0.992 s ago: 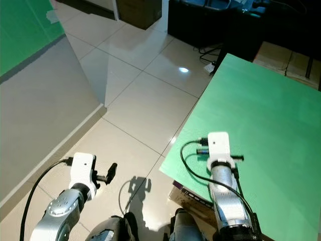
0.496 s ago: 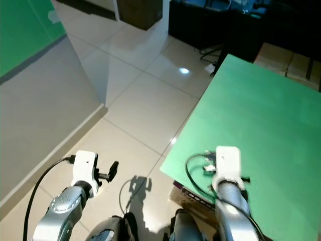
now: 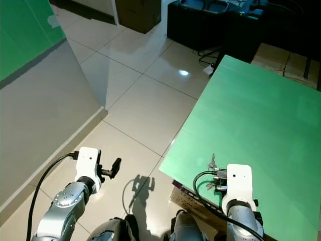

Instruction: Hang keys on a hook

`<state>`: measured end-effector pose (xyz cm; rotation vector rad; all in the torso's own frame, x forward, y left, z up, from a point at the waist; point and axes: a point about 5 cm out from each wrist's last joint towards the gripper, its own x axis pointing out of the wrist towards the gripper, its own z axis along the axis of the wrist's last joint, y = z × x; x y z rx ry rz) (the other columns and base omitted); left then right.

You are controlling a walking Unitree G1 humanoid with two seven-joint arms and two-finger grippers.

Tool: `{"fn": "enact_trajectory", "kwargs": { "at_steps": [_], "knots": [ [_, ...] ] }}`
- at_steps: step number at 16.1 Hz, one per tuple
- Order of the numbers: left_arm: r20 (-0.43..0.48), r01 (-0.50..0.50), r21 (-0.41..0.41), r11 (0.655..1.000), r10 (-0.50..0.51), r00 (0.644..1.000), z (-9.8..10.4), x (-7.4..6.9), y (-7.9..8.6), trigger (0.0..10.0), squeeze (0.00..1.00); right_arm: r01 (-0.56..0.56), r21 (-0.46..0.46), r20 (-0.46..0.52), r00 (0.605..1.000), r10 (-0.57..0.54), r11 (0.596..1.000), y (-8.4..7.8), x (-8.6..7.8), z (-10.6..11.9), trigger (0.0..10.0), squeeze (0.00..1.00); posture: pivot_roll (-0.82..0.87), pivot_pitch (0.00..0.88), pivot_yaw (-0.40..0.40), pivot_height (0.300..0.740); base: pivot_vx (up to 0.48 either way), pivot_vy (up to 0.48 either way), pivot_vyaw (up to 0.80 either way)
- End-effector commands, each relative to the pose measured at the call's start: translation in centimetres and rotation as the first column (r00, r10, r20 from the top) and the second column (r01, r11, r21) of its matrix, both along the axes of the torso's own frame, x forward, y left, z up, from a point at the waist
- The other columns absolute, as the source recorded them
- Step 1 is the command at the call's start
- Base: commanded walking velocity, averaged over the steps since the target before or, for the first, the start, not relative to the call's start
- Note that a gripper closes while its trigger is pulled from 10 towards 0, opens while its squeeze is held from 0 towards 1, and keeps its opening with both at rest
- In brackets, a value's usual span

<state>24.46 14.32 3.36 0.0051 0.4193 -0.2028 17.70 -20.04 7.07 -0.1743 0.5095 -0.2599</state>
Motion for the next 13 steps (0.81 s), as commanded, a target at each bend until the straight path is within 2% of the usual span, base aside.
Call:
{"fn": "enact_trajectory", "kwargs": {
  "at_steps": [1,6,7,9,13],
  "knots": [
    [-0.024,0.008,0.002,1.000,-0.008,1.000,-0.5,-0.4,0.1,10.0,0.00,0.023,-0.004,-0.021,1.000,-0.023,1.000,-0.2,-0.3,-0.2,10.0,0.00,-0.30,0.189,0.079,0.740,0.000,0.000,0.00],
    [-0.023,0.008,0.015,1.000,-0.008,1.000,-0.4,-0.6,0.7,10.0,0.00,0.062,0.016,-0.090,0.994,-0.061,0.998,-0.1,0.1,-2.8,10.0,0.00,-0.26,0.205,0.091,0.740,0.000,0.000,0.00],
    [-0.025,0.005,0.023,1.000,-0.004,1.000,-0.3,-0.8,1.1,10.0,0.00,0.075,0.056,-0.087,0.994,-0.070,0.996,0.5,0.9,-2.7,10.0,0.00,-0.25,0.209,0.095,0.740,0.000,0.000,0.00],
    [-0.026,0.002,0.029,1.000,-0.002,1.000,-0.3,-1.0,1.3,10.0,0.00,0.049,0.037,-0.055,0.997,-0.047,0.998,1.0,1.8,-2.7,10.0,0.00,-0.24,0.210,0.096,0.740,0.000,0.000,0.00],
    [-0.023,-0.002,0.034,0.999,0.002,1.000,-0.1,-1.0,1.5,10.0,0.00,0.014,-0.007,-0.040,0.999,-0.014,1.000,1.0,2.5,-3.1,10.0,0.00,-0.23,0.212,0.092,0.740,0.000,0.000,0.00]
  ]
}}
